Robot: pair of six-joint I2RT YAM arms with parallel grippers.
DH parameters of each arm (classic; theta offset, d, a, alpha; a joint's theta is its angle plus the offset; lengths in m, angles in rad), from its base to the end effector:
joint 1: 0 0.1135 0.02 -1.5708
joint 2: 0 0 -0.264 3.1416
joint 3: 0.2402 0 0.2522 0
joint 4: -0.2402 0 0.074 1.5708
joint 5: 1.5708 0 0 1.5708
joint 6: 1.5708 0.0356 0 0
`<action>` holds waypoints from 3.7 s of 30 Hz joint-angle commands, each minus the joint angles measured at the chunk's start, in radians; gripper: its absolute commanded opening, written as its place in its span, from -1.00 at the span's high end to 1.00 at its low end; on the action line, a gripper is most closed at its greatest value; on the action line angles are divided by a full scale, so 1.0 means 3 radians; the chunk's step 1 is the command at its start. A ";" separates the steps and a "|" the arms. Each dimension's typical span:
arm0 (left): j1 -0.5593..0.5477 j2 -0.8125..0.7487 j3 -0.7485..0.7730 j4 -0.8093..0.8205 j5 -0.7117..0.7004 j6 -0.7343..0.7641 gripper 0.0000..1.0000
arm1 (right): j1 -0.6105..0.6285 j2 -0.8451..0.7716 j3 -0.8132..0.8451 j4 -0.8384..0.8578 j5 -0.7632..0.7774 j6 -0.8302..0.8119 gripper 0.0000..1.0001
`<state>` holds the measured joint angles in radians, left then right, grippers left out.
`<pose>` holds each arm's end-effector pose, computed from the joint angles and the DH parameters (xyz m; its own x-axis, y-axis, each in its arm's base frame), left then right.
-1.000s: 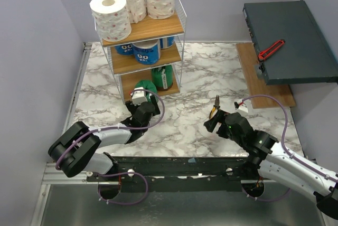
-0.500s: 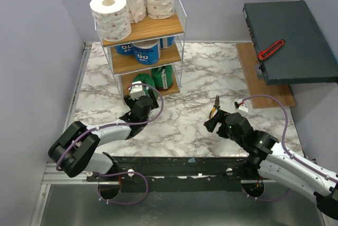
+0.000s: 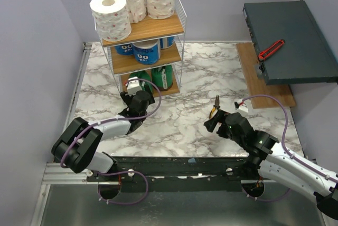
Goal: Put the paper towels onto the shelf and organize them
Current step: Adjust the paper towel on the shelf.
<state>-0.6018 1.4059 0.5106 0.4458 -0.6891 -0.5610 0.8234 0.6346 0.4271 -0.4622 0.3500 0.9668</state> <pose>0.2338 -0.1331 0.1762 -0.2846 -0.3027 -0.9096 -0.2203 0.9441 -0.2452 0.1066 0.0971 0.2116 -0.6563 0.4293 -0.6205 0.0598 0.8494 0.5244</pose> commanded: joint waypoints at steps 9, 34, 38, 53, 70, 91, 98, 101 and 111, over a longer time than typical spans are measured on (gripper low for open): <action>0.0103 0.0210 0.0323 -0.0047 0.0041 0.0013 -0.65 | 0.0011 -0.0006 -0.0033 0.0065 -0.0039 -0.0059 -0.74; 0.0185 0.0526 0.0521 0.0123 0.0101 0.0142 -0.68 | 0.0013 0.0021 -0.0023 0.0058 -0.0027 -0.0051 -0.73; 0.0192 0.0564 0.0549 0.0089 0.0086 0.0136 -0.70 | 0.0015 0.0050 -0.0012 0.0058 -0.0027 -0.0048 -0.74; 0.0211 0.0427 0.0633 -0.0375 0.0155 -0.0040 -0.78 | 0.0013 0.0038 -0.0007 0.0047 -0.0017 -0.0051 -0.74; 0.0201 -0.0040 0.0359 -0.0703 0.0384 -0.0267 -0.87 | 0.0011 -0.0017 0.0008 -0.0014 -0.0001 -0.0015 -0.98; -0.0766 -0.1197 -0.0252 -0.1405 -0.0124 -0.0456 -0.97 | 0.0014 0.0012 0.0008 0.0044 -0.0083 -0.0080 -1.00; -0.1136 -0.2231 -0.0294 -0.2791 -0.0560 -0.1212 -0.97 | 0.0017 0.0052 0.0003 0.0086 -0.0119 -0.0117 -1.00; -0.1146 -0.2601 -0.0167 -0.3465 -0.0774 -0.1615 -0.97 | 0.0020 0.0069 0.0022 0.0104 -0.0145 -0.0167 -1.00; -0.0599 -0.3136 0.0212 -0.4196 -0.0831 -0.1478 -0.97 | 0.0016 0.0115 0.0185 0.0071 -0.0063 -0.0315 -1.00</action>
<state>-0.9218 0.5041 0.5468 -0.7769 -0.9459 -1.1259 0.8234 0.6582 0.4381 -0.4458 0.3199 0.9100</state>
